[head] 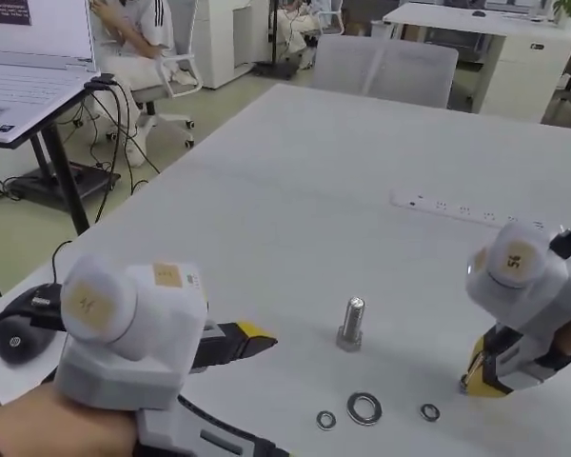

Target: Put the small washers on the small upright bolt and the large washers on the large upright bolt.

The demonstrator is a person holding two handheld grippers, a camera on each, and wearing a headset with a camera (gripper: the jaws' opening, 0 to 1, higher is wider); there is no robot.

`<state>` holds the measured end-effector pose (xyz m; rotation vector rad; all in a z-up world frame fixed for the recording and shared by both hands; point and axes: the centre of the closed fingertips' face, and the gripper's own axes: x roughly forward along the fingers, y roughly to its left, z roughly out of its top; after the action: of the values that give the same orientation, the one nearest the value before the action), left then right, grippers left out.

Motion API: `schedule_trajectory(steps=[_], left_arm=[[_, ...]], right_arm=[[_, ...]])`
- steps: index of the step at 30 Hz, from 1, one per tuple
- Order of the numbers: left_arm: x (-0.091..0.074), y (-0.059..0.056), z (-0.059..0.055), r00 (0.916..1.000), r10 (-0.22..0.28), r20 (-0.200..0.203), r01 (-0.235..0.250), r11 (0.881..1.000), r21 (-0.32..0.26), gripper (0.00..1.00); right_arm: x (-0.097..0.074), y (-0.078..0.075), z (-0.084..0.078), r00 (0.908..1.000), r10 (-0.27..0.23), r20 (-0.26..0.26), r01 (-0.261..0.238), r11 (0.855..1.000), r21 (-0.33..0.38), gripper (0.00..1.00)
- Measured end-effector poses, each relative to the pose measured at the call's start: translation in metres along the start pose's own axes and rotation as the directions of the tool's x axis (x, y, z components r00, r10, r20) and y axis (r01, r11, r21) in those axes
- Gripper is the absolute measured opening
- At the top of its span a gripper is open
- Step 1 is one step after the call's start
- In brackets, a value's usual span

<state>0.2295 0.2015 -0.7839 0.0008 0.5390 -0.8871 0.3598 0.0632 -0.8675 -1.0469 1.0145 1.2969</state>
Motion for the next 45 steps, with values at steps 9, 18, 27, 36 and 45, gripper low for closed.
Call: schedule_trajectory(steps=[9, 18, 27, 36, 45], left_arm=[[0.001, 0.0, -0.001, 1.0, -0.003, -0.002, 0.003, 1.0, -0.002, 0.94], [0.001, -0.001, -0.001, 1.0, -0.007, -0.001, 0.007, 1.0, -0.003, 0.94], [0.001, -0.002, -0.001, 1.0, -0.008, -0.003, 0.008, 1.0, 0.0, 0.94], [0.001, -0.004, -0.001, 0.9999, -0.013, -0.005, 0.013, 1.0, 0.002, 0.94], [0.002, -0.005, -0.001, 0.9998, -0.019, -0.005, 0.019, 1.0, 0.007, 0.95]], right_arm=[[0.002, 0.001, 0.001, 1.0, 0.003, -0.005, -0.003, 1.0, -0.006, 0.14], [0.002, 0.002, 0.0, 1.0, 0.004, -0.007, -0.004, 1.0, -0.003, 0.16], [-0.001, 0.002, -0.003, 1.0, -0.005, -0.004, 0.005, 1.0, 0.001, 0.24], [-0.003, 0.004, -0.012, 0.9999, -0.011, 0.002, 0.011, 0.999, 0.037, 0.38], [-0.008, 0.008, -0.02, 0.9998, -0.016, 0.015, 0.015, 0.998, 0.069, 0.44]])
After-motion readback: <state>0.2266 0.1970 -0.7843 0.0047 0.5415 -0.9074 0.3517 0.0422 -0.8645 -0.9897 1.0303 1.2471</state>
